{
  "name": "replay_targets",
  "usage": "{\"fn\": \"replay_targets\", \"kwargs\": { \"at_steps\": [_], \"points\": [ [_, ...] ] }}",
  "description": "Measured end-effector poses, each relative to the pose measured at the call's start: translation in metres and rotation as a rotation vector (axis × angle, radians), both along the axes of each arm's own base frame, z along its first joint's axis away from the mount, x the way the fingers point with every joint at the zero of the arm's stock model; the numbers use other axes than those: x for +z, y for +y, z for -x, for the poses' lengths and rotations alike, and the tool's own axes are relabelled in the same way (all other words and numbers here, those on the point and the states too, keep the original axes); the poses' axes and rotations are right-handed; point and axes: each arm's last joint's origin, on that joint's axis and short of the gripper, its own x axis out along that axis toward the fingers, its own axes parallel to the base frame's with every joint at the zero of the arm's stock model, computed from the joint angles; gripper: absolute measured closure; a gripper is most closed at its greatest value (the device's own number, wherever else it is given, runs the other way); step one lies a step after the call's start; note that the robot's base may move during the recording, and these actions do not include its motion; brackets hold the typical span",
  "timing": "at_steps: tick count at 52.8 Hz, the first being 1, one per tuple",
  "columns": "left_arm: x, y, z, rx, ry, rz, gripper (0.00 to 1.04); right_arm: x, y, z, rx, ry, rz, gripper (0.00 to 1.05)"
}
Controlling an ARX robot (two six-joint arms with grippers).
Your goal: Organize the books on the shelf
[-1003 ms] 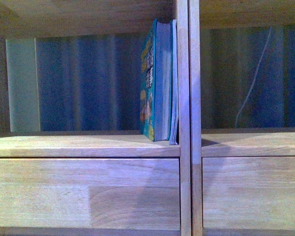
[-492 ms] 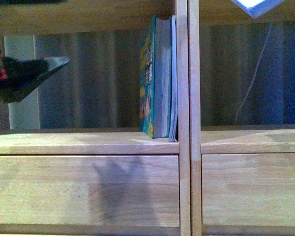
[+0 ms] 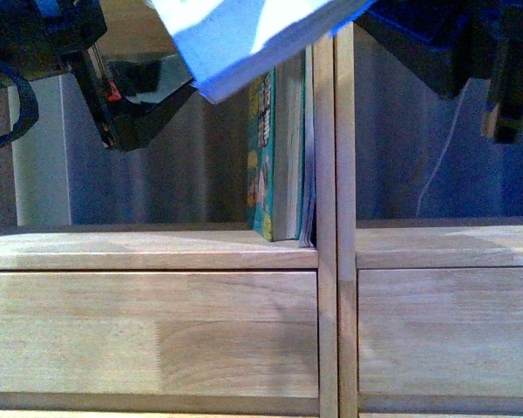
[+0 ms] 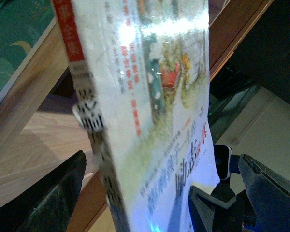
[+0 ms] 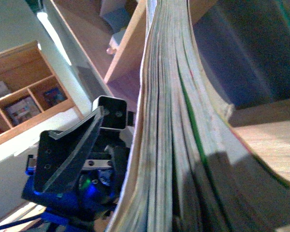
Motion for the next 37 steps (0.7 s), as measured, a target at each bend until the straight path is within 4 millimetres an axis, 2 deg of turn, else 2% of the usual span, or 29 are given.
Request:
{"fn": "replay_targets", "kwargs": {
  "at_steps": [16,24,27,37],
  "points": [
    [-0.003,0.007,0.008,-0.030,-0.051,0.014,0.07,0.001,0.009,0.001,0.267,0.090,-0.159,0.97],
    [0.000,0.009,0.011,-0.031,-0.067,0.023,0.07,-0.002,0.015,0.004,0.324,0.115,-0.149,0.97],
    [0.000,0.009,0.011,-0.024,-0.063,0.025,0.12,-0.003,0.016,0.004,0.328,0.121,-0.145,0.97],
    [0.001,0.009,0.011,-0.011,-0.053,0.032,0.36,-0.007,0.021,0.002,0.327,0.149,-0.132,0.98]
  ]
}}
